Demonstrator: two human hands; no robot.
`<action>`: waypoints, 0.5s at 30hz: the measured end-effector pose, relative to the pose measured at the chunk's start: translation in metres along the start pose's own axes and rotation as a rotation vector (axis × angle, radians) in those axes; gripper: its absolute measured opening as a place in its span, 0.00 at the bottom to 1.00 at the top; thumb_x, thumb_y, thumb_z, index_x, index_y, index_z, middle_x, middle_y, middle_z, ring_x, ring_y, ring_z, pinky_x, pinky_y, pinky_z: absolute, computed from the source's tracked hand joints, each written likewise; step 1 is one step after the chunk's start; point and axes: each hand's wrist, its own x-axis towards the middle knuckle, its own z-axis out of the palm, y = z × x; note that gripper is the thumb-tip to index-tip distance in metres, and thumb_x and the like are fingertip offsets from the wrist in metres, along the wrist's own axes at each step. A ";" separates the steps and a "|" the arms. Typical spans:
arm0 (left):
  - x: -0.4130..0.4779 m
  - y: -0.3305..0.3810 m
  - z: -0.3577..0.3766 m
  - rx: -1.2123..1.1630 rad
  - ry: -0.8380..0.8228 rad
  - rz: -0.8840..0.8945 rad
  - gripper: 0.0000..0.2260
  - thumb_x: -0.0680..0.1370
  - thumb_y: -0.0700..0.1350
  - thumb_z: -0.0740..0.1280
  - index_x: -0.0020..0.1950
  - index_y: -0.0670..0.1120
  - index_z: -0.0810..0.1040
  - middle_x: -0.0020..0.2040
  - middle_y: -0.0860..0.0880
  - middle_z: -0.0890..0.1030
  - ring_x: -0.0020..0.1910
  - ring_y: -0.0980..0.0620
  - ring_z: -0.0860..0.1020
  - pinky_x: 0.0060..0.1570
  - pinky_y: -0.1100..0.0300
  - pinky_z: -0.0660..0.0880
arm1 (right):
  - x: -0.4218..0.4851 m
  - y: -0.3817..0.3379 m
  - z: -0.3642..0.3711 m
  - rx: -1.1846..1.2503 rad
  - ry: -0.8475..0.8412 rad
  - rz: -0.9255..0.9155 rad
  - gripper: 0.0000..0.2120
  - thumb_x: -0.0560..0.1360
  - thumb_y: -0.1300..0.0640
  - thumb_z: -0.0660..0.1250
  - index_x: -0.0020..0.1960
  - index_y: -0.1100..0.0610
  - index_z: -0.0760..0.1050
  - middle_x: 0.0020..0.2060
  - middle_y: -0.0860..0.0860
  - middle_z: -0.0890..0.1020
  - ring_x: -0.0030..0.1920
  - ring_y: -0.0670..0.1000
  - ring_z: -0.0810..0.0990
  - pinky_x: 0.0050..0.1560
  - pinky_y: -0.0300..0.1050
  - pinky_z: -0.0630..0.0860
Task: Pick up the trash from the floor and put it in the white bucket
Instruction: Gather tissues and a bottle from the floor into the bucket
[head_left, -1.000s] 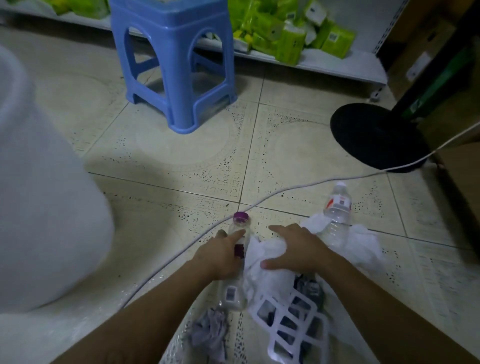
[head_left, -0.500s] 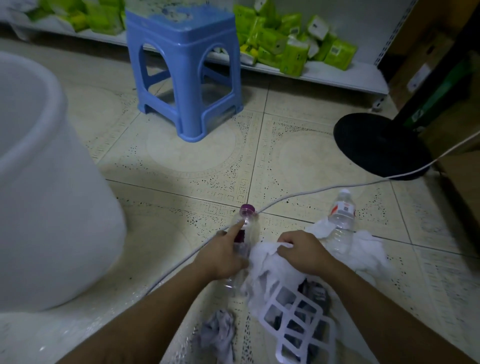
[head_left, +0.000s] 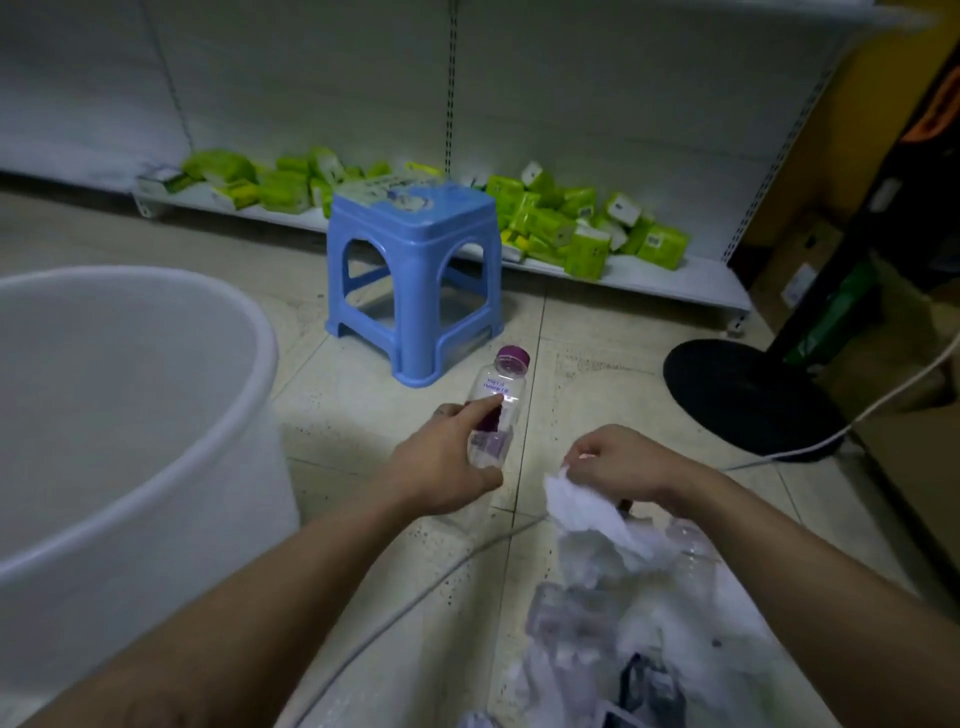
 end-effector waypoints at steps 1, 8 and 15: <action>0.002 0.005 -0.016 0.011 0.021 0.021 0.38 0.68 0.53 0.69 0.75 0.61 0.57 0.68 0.48 0.70 0.64 0.49 0.73 0.63 0.48 0.73 | -0.002 -0.010 -0.006 0.034 -0.019 -0.014 0.07 0.73 0.58 0.67 0.48 0.60 0.80 0.41 0.56 0.80 0.36 0.51 0.78 0.28 0.38 0.74; -0.002 0.013 -0.107 0.050 0.129 0.076 0.37 0.67 0.52 0.70 0.74 0.62 0.59 0.67 0.47 0.72 0.61 0.46 0.75 0.60 0.48 0.75 | 0.002 -0.065 -0.016 0.054 0.029 -0.070 0.11 0.72 0.68 0.62 0.52 0.59 0.77 0.45 0.58 0.80 0.41 0.54 0.80 0.35 0.45 0.79; -0.020 -0.014 -0.157 0.082 0.184 0.056 0.35 0.69 0.49 0.71 0.73 0.61 0.61 0.61 0.45 0.73 0.54 0.46 0.75 0.52 0.58 0.70 | 0.015 -0.127 -0.023 -0.173 -0.019 -0.056 0.20 0.74 0.65 0.55 0.57 0.52 0.80 0.46 0.54 0.80 0.38 0.51 0.78 0.26 0.38 0.75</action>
